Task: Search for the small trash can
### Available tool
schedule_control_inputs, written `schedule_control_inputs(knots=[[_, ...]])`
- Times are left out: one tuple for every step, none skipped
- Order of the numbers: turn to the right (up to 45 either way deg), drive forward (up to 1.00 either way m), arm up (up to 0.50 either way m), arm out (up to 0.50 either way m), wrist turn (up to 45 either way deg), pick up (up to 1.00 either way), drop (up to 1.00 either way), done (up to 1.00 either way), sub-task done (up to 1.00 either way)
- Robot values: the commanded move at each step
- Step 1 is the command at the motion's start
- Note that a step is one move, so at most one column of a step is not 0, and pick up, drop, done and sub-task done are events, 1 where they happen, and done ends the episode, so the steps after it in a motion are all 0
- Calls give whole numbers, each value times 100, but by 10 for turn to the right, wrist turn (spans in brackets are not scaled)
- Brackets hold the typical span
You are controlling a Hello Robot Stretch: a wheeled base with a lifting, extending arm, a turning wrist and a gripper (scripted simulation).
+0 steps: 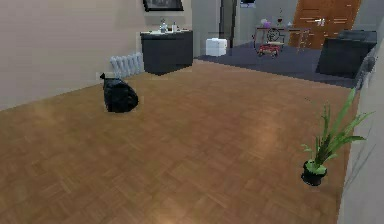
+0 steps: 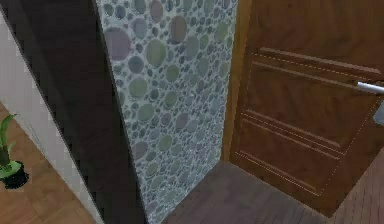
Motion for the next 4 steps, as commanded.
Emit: schedule_control_inputs(knots=[[120,0,0,0,0,0,0,0,0],[0,100,0,0,0,0,0,0,0],[0,100,0,0,0,0,0,0,0],[0,100,0,0,0,0,0,0,0]])
